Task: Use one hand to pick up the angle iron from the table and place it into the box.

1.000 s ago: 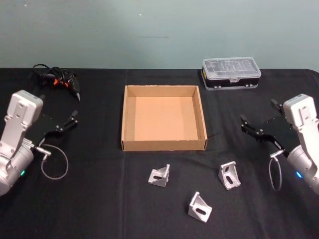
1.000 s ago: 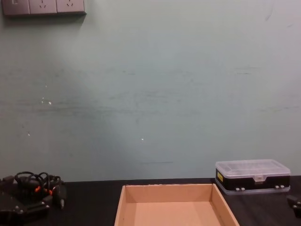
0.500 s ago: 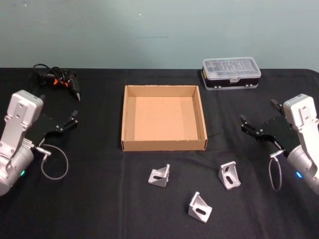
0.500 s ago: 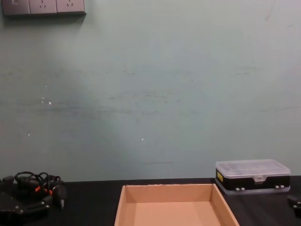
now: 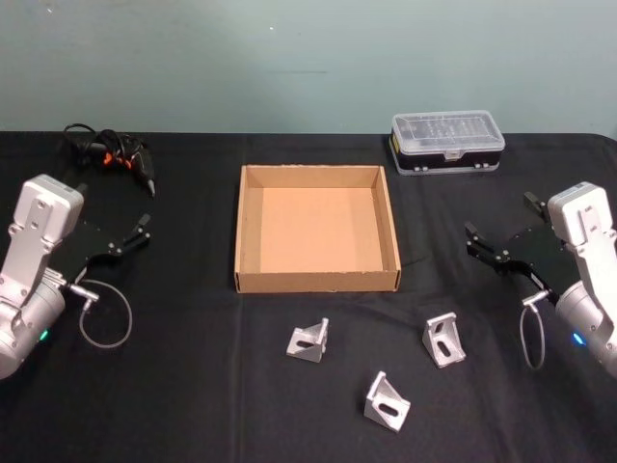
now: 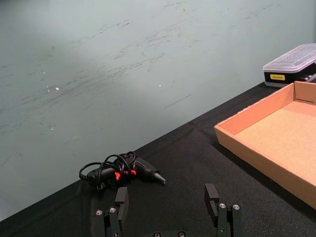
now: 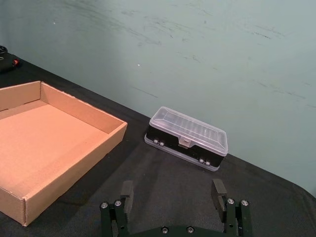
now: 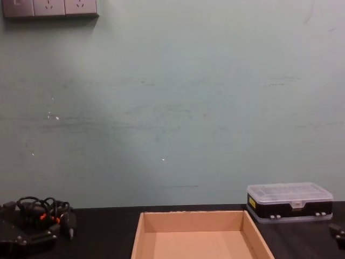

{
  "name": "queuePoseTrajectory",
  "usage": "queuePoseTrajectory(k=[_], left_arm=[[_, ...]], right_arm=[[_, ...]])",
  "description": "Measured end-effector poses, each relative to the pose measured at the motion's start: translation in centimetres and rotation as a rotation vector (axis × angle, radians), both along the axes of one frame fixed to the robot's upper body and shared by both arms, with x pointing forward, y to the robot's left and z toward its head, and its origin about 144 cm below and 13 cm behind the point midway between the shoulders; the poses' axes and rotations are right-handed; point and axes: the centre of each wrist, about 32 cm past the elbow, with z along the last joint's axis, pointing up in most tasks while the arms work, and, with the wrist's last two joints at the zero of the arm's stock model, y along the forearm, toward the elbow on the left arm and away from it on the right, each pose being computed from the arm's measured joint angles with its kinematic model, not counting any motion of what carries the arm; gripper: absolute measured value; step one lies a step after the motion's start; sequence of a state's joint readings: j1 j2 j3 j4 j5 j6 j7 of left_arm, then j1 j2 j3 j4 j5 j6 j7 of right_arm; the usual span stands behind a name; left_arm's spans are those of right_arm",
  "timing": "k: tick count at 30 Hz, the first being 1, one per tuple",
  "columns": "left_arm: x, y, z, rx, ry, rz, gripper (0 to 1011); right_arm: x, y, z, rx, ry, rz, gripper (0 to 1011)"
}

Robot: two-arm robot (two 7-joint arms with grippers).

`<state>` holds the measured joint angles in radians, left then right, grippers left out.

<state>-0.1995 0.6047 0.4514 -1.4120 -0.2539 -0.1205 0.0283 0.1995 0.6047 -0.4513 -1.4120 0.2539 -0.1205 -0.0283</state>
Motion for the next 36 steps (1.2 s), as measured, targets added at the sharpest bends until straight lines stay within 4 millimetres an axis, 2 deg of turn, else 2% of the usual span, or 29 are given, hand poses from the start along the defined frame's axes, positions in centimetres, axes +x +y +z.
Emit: queuePoseTrajectory(k=[10,13,20,23,26,32,36], left_arm=[[0.0,0.0,0.0,0.000,0.000,0.000,1011],[0.0,0.0,0.0,0.000,0.000,0.000,1011],[0.0,0.0,0.0,0.000,0.000,0.000,1011],[0.0,0.0,0.0,0.000,0.000,0.000,1011],[0.0,0.0,0.0,0.000,0.000,0.000,1011],[0.0,0.0,0.0,0.000,0.000,0.000,1011],[0.0,0.0,0.0,0.000,0.000,0.000,1011]], right_arm=[[0.0,0.0,0.0,0.000,0.000,0.000,1004],[-0.6,-0.1,0.3,0.012,0.004,0.006,1004],[-3.6,-0.1,2.4,0.030,0.024,0.032,1004],[-5.9,0.2,3.9,0.026,0.031,0.041,1004],[-7.3,0.5,4.6,0.037,0.050,0.056,1004],[-10.5,2.4,5.4,0.101,0.160,0.090,1004],[-11.3,3.7,5.4,0.132,0.248,0.082,1004]])
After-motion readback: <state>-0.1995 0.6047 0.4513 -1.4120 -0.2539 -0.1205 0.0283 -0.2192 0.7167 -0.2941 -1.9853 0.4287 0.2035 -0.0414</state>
